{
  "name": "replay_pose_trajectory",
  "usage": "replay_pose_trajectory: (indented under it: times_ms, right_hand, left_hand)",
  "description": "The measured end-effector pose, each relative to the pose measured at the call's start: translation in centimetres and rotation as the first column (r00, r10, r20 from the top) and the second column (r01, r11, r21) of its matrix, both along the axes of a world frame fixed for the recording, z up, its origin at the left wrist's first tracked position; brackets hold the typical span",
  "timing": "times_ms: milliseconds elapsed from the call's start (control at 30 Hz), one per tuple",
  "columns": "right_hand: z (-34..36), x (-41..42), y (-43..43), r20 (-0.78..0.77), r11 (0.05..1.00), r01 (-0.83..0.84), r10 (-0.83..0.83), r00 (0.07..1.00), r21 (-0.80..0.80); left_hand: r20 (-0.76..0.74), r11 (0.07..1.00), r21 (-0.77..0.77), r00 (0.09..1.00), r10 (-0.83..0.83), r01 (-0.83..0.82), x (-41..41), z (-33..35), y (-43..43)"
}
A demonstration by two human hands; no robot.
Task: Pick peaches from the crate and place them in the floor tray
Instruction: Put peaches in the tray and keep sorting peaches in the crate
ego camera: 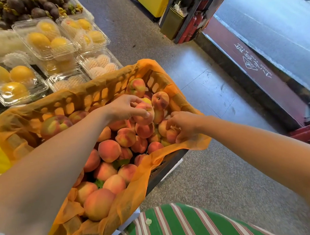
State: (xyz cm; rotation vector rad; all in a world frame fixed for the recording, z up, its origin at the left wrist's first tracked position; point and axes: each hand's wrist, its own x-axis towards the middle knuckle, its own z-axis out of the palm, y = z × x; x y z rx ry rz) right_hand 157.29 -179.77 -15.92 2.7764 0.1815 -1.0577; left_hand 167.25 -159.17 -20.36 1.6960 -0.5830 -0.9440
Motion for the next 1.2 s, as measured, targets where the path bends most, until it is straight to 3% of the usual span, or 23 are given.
replay_pose_trajectory:
  times_ms: [100,200,367,467,567,633,700,900,1100,1200]
  right_hand:
    - [0.4,0.0,0.3,-0.017,0.999,-0.049,0.049,0.999,-0.013]
    - [0.5,-0.1,0.3,-0.025,0.999,-0.043,0.043,0.999,-0.024]
    - [0.6,-1.0,-0.4,-0.061,0.999,0.017,-0.014,0.998,0.047]
    - [0.6,-1.0,-0.8,0.015,0.991,0.014,-0.016,1.000,0.136]
    - [1.3,-0.3,-1.6,0.184,0.931,0.054,-0.128,0.974,0.361]
    - [2.0,0.4,-2.2,0.350,0.868,0.030,-0.231,0.908,0.495]
    - [2.3,1.1,-2.7,0.483,0.856,0.001,-0.293,0.825,0.517]
    - [1.3,2.0,-3.8,0.326,0.903,0.170,-0.311,0.893,0.395]
    - [1.6,2.4,-2.2,0.489,0.889,0.015,-0.266,0.830,0.458]
    - [1.1,2.3,0.0,0.466,0.814,-0.062,-0.266,0.844,0.577]
  left_hand:
    - [0.053,0.996,-0.046,0.996,0.078,-0.075,0.2,0.0,-0.4]
    - [0.208,0.981,-0.077,0.959,0.192,-0.180,0.6,0.2,-1.0]
    - [0.466,0.934,-0.131,0.811,0.354,-0.333,1.8,0.9,-2.7]
    - [0.552,0.916,-0.131,0.740,0.385,-0.379,2.8,0.7,-4.3]
    - [0.619,0.927,-0.087,0.710,0.337,-0.364,3.4,0.2,-5.8]
    - [0.659,0.930,-0.078,0.681,0.319,-0.360,3.6,0.0,-6.6]
    - [0.690,0.929,-0.088,0.650,0.318,-0.360,3.7,-0.1,-7.1]
    - [0.781,0.956,0.009,0.599,0.176,-0.294,3.7,0.3,-6.5]
    - [0.758,0.987,0.082,0.651,0.028,-0.137,3.9,1.2,-3.1]
    - [0.713,0.970,0.238,0.669,-0.208,0.049,3.3,2.1,-0.9]
